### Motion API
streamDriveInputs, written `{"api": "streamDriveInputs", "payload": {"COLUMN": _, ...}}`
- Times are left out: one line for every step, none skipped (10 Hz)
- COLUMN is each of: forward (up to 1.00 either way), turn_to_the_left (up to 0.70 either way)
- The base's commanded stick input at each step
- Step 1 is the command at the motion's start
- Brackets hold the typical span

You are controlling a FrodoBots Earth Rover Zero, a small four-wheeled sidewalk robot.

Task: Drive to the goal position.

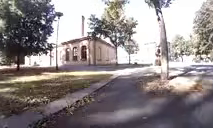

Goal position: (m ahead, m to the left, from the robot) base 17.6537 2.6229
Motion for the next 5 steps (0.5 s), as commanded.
{"api": "streamDriveInputs", "payload": {"forward": 0.70, "turn_to_the_left": 0.00}}
{"api": "streamDriveInputs", "payload": {"forward": 0.70, "turn_to_the_left": 0.00}}
{"api": "streamDriveInputs", "payload": {"forward": 0.70, "turn_to_the_left": 0.00}}
{"api": "streamDriveInputs", "payload": {"forward": 0.70, "turn_to_the_left": 0.00}}
{"api": "streamDriveInputs", "payload": {"forward": 0.70, "turn_to_the_left": 0.00}}
